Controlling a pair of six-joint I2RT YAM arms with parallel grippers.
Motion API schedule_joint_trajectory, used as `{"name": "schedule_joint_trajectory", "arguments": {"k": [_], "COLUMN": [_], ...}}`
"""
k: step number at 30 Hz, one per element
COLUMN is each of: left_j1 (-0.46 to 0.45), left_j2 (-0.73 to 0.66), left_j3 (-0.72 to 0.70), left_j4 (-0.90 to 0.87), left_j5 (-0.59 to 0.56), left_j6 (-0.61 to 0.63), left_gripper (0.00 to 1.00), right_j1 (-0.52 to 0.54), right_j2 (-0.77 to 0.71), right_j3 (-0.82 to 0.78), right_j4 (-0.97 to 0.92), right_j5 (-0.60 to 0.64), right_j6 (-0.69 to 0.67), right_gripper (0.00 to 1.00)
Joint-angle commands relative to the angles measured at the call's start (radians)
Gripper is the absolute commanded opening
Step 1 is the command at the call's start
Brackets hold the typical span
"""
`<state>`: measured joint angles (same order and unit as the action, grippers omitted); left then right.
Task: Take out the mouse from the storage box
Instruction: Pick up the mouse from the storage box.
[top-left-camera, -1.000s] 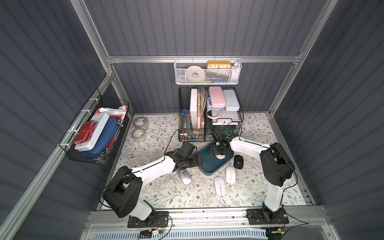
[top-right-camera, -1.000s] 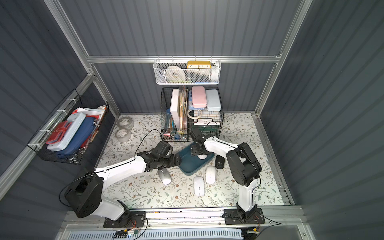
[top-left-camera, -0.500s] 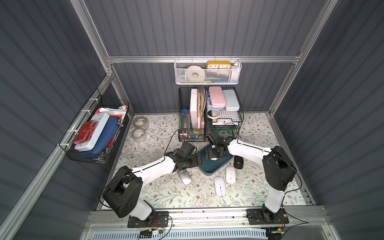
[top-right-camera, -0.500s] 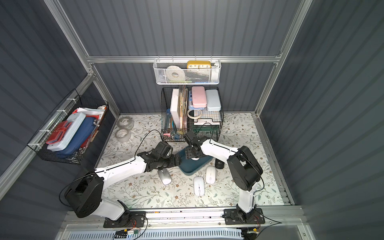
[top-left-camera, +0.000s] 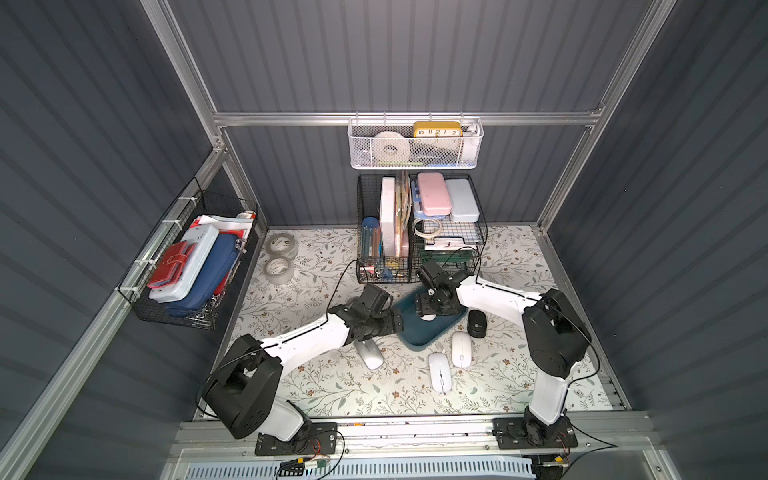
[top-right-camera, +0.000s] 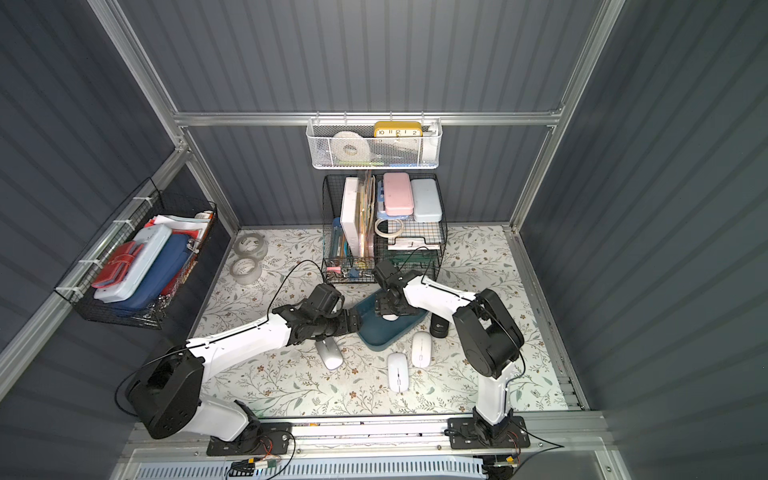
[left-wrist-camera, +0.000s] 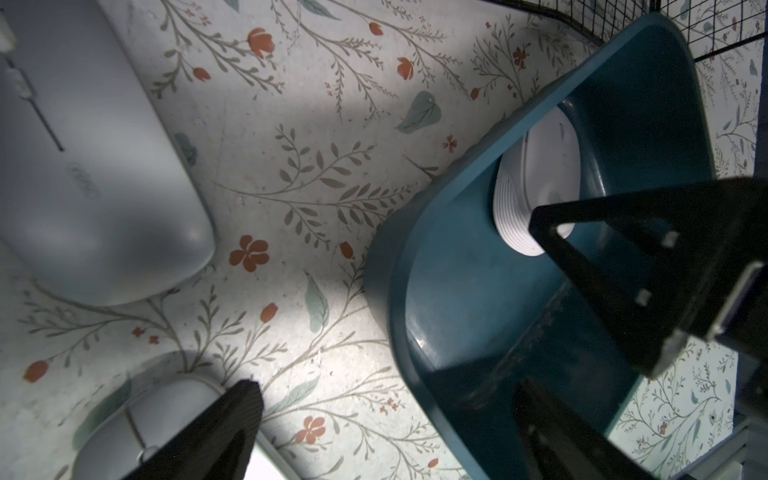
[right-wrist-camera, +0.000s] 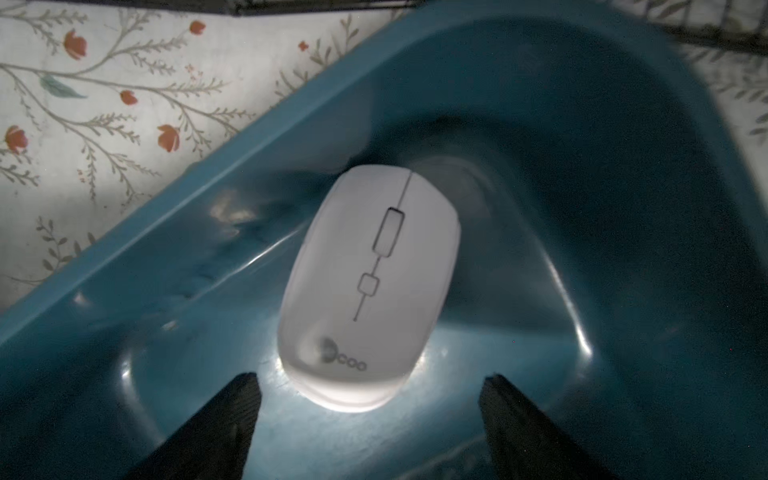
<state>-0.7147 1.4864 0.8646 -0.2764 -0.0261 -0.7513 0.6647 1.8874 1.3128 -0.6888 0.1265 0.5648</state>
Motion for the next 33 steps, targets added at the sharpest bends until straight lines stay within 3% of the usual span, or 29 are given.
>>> {"name": "schedule_joint_trajectory", "arguments": {"k": [1, 8, 16, 23, 33], "left_j1": [-0.006, -0.006, -0.006, -0.006, -0.005], "left_j2": [-0.015, -0.028, -0.023, -0.034, -0.042], "left_j3": [-0.012, -0.021, -0.018, -0.016, -0.022], "left_j4": [-0.001, -0.001, 0.002, -0.004, -0.001], "left_j5": [-0.004, -0.005, -0.002, -0.003, -0.006], "left_j6": [-0.010, -0.011, -0.010, -0.005, -0.001], "left_gripper": [0.99, 0.99, 0.99, 0.99, 0.99], "right_j1": [0.037, 0.045, 0.045, 0.037, 0.013], "right_j2": [0.032, 0.096, 0.142, 0.184, 0.133], "right_j3": [0.051, 0.107, 0.156, 0.189, 0.123], "right_j4": [0.009, -0.063, -0.079, -0.096, -0.087], "right_j5": [0.005, 0.116, 0.138, 0.151, 0.173], "right_j6": [0.035, 0.097, 0.135, 0.162, 0.157], "right_gripper": [0.92, 0.96, 0.96, 0.92, 0.84]}}
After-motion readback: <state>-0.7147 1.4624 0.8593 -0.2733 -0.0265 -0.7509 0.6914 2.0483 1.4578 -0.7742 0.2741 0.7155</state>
